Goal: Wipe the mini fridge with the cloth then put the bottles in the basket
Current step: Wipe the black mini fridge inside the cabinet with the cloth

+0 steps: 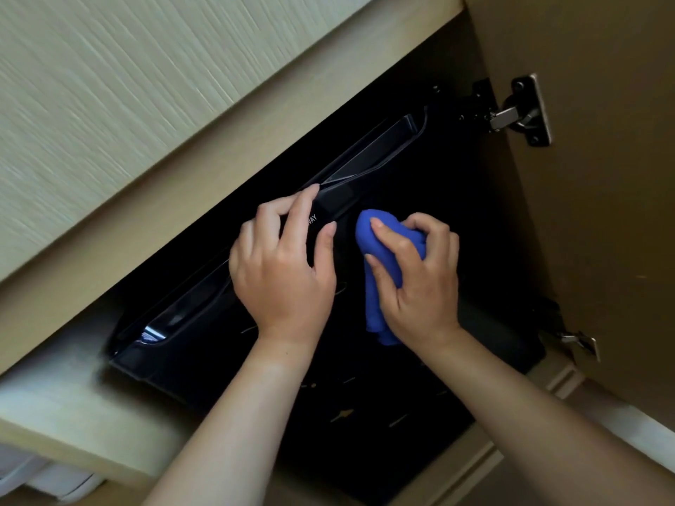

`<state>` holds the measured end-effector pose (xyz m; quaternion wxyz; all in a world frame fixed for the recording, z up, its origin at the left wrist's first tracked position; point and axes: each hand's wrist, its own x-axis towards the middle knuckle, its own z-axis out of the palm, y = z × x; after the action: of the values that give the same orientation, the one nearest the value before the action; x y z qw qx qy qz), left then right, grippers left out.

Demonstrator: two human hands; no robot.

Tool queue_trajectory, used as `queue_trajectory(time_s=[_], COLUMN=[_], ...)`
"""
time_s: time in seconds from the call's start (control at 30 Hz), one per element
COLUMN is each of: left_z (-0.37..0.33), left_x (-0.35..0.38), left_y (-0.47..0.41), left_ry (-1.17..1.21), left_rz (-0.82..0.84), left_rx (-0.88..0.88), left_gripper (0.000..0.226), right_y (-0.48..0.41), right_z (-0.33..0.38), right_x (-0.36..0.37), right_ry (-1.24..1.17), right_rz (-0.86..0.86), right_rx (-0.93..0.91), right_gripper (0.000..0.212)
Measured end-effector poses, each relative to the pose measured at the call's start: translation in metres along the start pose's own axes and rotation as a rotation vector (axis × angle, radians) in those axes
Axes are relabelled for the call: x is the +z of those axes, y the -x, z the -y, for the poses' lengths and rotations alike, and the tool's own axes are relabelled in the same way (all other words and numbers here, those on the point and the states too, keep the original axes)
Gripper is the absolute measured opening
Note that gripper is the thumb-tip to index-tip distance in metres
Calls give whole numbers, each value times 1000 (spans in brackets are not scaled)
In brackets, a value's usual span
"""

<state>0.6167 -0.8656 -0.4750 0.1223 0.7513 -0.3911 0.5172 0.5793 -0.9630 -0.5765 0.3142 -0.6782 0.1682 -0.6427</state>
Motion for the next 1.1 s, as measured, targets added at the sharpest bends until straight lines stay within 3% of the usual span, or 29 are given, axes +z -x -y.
queue_trajectory(time_s=[0.13, 0.27, 0.43, 0.77, 1.1], left_z=[-2, -16, -35, -30, -31], left_x=[-6, -1, 18, 29, 31], left_y=[-5, -30, -43, -34, -34], left_ry=[25, 15, 2, -94, -70], left_rz=[68, 175, 132, -10, -26], left_rx=[19, 186, 209, 222, 209], left_gripper=[36, 32, 24, 24, 25], right_y=[-1, -14, -31, -26, -58], right_z=[-9, -11, -27, -42, -22], right_x=[-4, -7, -11, -17, -15], right_ry=[-9, -28, -70, -71, -123], right_rz=[-78, -139, -246, -227, -204], right_rx=[143, 303, 441, 386, 319], right_gripper=[34, 37, 37, 40, 40])
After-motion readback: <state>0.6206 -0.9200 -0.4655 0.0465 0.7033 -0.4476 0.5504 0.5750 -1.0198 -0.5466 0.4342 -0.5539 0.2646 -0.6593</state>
